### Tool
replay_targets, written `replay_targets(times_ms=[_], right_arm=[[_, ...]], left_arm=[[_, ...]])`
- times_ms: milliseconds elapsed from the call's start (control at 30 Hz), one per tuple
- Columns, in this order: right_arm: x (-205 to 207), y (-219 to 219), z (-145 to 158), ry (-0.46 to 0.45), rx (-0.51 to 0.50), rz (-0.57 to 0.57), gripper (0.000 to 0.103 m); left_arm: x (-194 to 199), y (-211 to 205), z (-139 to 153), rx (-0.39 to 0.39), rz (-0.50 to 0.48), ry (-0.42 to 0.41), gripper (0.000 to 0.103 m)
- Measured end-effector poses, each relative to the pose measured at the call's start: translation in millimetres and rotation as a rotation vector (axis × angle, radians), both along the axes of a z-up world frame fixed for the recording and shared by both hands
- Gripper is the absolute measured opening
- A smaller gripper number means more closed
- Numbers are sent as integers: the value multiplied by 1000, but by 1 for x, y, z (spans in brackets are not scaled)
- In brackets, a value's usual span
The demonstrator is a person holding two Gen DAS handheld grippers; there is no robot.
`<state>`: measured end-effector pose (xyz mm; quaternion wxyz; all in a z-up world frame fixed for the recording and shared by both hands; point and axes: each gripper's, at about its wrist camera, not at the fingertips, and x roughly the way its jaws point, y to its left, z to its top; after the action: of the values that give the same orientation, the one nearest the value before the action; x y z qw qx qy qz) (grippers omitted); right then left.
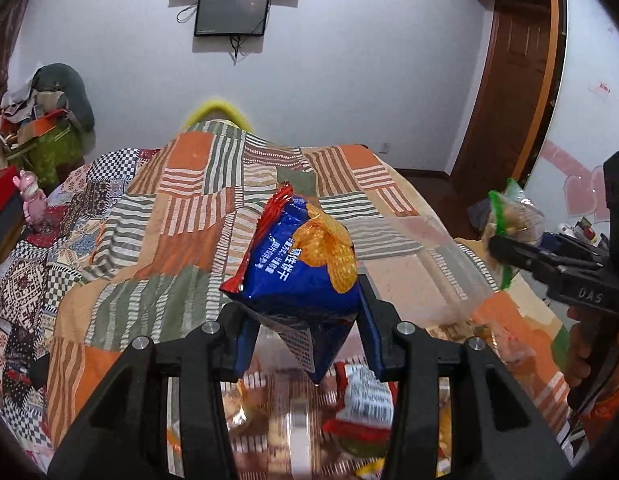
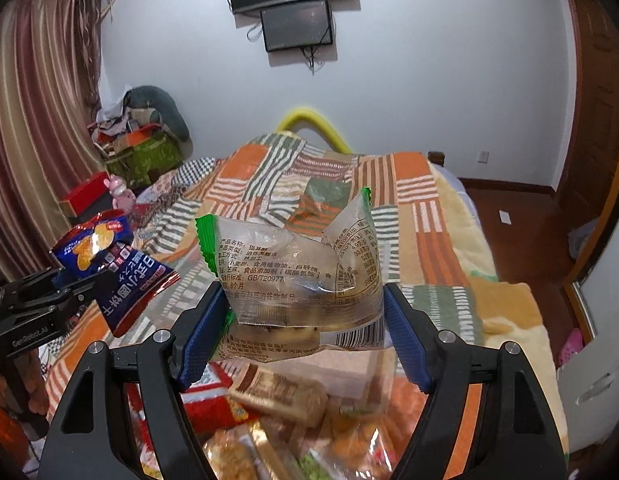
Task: Organize snacks
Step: 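Open the left tool to drop the chip bag into the box while the right releases the bread bag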
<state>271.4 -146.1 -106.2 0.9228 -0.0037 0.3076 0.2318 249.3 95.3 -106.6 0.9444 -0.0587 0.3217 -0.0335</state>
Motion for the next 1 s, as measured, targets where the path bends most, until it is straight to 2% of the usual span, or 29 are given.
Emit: replay_targets(times_ms=[233,433,567,733,867,1000], right_arm=[[26,17,-20,79,-65,23,75],[41,24,-30,117,-113,38,75],[48,26,-39,174,-126,61,75],[50,25,-41,204,-134,68,78],[44,25,-34,167,-165,57,79],[34,19,-25,148,-158,66,81]], left_arm=[[37,-8,-23,25,-20,54,44],[56,-16,-34,22,-48,79,43],[64,-19,-40,27,-56,100,43],[60,-13,-43,-4,-48,108,43],[52,-12,-37,17,-46,107,44],[35,-7,-26,24,-35,91,55]])
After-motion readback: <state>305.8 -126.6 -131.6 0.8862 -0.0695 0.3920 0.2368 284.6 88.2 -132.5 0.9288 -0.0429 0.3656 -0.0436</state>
